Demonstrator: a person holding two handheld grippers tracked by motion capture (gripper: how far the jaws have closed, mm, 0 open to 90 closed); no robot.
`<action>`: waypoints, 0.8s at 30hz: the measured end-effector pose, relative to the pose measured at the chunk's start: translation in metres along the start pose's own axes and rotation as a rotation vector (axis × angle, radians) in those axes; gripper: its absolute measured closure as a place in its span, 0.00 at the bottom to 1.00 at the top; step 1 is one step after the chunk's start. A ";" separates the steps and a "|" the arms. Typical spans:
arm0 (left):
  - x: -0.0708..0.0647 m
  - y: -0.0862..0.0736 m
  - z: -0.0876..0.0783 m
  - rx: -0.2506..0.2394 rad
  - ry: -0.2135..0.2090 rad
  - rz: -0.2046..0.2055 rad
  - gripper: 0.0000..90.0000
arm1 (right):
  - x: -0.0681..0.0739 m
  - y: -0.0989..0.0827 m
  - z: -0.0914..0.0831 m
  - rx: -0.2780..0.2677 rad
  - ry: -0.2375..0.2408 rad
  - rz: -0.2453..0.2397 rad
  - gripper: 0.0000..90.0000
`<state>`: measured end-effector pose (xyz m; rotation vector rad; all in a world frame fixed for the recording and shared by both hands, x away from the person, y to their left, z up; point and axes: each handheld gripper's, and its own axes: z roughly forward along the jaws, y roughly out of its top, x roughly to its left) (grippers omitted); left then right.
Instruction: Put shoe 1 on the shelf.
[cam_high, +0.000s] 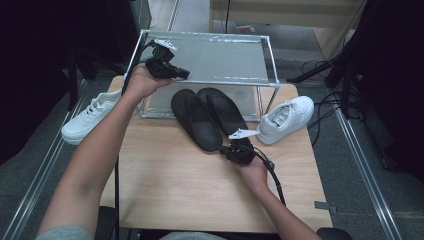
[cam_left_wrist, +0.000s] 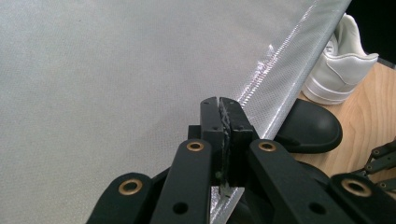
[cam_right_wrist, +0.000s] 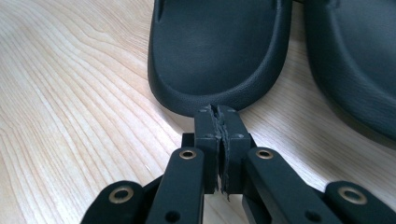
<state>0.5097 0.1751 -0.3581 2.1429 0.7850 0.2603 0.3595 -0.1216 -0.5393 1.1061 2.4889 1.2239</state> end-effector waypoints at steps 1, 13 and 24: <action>0.000 0.000 0.000 -0.001 0.000 -0.001 1.00 | 0.000 0.001 0.001 0.000 0.002 -0.006 1.00; 0.001 0.000 0.000 0.002 0.000 -0.008 0.99 | 0.010 0.015 0.014 0.002 0.021 -0.005 1.00; 0.000 0.001 0.001 0.006 0.008 -0.010 0.99 | 0.014 0.023 0.024 -0.044 0.017 0.025 1.00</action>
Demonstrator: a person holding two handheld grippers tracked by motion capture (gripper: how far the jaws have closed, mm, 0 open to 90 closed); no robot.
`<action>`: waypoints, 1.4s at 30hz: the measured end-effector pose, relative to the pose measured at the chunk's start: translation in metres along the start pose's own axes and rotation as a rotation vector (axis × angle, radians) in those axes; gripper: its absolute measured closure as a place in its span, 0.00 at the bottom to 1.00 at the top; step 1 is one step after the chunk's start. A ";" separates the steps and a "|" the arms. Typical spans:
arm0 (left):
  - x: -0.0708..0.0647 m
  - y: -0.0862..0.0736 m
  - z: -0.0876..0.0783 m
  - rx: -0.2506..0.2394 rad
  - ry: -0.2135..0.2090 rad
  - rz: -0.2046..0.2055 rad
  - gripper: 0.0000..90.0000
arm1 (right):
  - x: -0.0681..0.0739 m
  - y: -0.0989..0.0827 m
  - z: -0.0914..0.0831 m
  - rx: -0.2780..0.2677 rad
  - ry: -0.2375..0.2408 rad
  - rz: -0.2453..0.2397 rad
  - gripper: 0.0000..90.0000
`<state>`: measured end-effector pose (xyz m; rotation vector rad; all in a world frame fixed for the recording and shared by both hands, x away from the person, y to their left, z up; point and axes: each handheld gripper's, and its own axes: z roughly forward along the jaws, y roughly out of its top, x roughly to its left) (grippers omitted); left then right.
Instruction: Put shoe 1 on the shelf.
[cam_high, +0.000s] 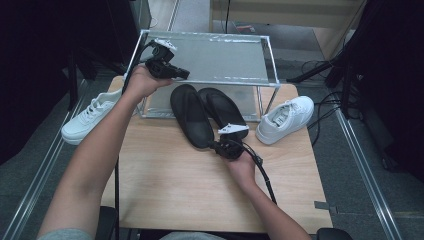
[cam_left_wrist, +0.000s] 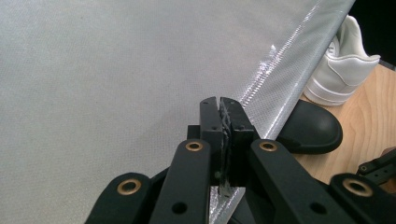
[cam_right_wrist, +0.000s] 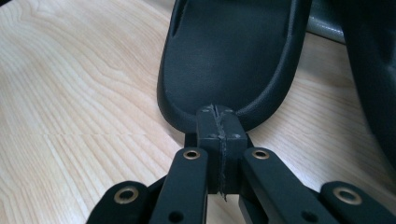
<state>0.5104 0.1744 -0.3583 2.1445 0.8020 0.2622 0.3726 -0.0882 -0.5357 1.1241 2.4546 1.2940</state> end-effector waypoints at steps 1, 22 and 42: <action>-0.001 0.000 0.000 0.002 0.005 0.003 0.99 | 0.001 0.001 0.001 0.000 0.001 0.004 1.00; -0.001 0.001 0.001 0.006 0.016 0.007 0.99 | 0.012 0.039 0.032 -0.040 0.012 -0.003 1.00; -0.001 -0.001 0.001 -0.002 0.012 0.001 0.99 | 0.024 0.084 0.090 -0.019 -0.013 0.016 1.00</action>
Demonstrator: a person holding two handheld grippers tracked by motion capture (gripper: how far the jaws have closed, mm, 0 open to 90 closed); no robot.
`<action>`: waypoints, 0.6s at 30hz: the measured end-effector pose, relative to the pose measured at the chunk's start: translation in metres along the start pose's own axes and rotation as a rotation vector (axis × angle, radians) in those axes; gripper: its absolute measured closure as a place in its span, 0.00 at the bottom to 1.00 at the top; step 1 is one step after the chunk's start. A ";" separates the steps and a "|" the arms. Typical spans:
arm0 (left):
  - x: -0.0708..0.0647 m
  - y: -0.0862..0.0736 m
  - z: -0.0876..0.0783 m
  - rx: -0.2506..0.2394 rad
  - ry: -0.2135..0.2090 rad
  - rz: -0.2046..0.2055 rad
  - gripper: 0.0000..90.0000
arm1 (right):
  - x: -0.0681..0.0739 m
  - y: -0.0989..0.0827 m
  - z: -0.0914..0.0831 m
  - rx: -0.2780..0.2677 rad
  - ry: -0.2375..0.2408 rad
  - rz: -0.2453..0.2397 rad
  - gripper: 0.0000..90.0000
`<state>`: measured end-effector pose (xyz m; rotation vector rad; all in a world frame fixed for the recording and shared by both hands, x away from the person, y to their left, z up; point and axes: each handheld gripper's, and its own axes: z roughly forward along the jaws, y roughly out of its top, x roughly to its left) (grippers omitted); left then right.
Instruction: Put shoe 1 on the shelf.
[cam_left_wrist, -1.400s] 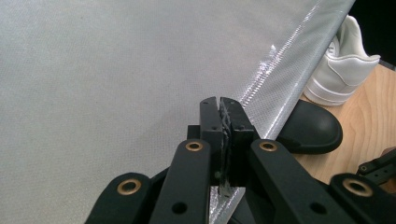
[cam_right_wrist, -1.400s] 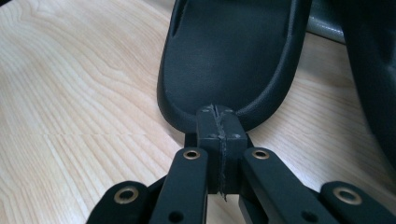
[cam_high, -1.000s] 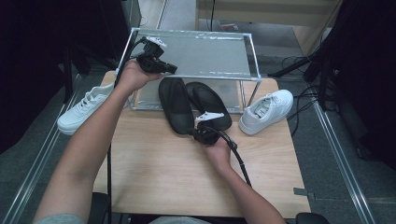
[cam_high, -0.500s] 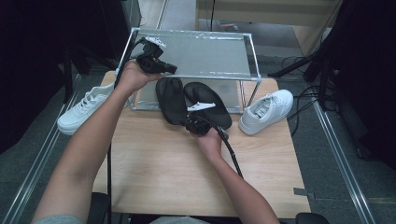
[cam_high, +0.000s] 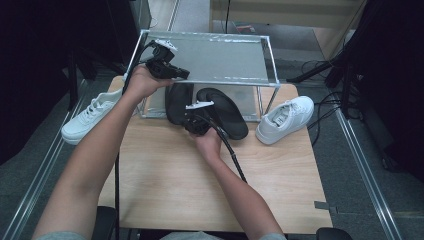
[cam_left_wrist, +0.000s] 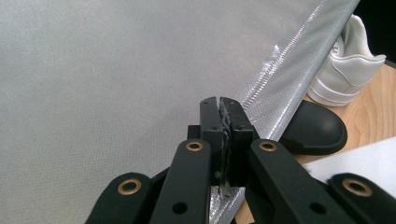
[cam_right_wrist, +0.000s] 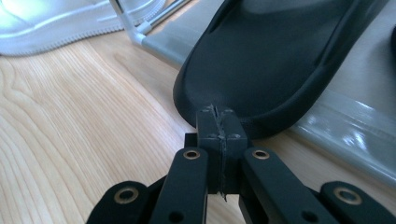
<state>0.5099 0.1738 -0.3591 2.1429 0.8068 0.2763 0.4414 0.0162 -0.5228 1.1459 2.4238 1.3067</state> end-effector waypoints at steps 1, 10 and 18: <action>0.000 0.000 0.000 0.000 -0.002 0.000 0.99 | 0.000 0.002 0.002 0.005 -0.013 -0.014 1.00; 0.001 0.000 0.000 -0.003 -0.007 -0.013 0.99 | -0.008 0.002 -0.008 -0.003 0.012 0.012 1.00; 0.001 0.000 0.000 0.003 -0.007 -0.008 0.99 | -0.010 -0.006 -0.048 -0.036 0.028 -0.035 1.00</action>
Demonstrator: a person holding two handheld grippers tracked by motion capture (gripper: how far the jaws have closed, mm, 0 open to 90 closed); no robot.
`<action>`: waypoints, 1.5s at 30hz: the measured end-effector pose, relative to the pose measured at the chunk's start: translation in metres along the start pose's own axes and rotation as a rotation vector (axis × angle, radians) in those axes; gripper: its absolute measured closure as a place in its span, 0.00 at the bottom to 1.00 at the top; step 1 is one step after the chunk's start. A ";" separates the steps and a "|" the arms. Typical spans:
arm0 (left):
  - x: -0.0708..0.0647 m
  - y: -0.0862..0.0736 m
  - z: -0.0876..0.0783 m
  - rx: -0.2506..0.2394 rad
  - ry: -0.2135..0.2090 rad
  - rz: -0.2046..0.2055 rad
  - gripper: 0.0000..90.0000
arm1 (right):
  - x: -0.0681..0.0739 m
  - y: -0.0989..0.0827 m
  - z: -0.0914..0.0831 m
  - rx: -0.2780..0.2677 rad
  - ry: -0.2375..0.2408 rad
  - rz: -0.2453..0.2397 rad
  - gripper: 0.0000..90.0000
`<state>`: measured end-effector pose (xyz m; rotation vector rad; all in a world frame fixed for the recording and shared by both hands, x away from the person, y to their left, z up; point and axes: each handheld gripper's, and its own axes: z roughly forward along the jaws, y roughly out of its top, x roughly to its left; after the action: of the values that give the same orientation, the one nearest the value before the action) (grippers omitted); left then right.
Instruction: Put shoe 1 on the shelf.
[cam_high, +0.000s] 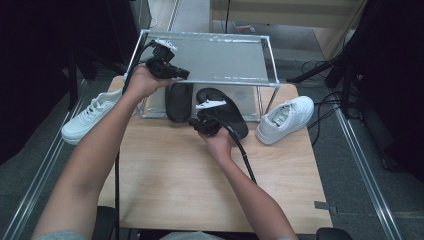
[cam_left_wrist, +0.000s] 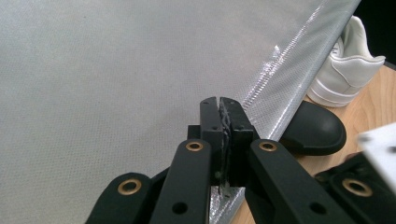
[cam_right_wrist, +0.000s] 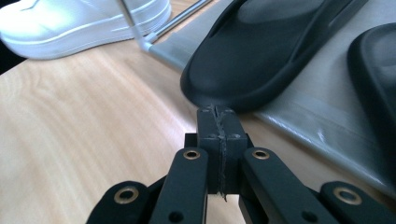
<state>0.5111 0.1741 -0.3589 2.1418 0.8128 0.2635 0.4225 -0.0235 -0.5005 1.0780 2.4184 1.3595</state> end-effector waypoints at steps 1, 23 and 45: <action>0.000 0.000 0.000 0.000 -0.003 0.000 0.99 | 0.000 -0.003 -0.006 -0.004 0.002 -0.002 1.00; 0.000 0.000 0.000 0.001 0.005 0.007 0.99 | -0.054 -0.063 -0.106 -0.009 -0.117 0.046 1.00; -0.001 -0.001 0.000 -0.008 0.008 0.005 0.99 | -0.084 -0.102 -0.121 0.018 -0.257 0.069 1.00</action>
<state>0.5100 0.1738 -0.3598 2.1363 0.8099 0.2776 0.3750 -0.1939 -0.5288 1.2654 2.2307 1.1402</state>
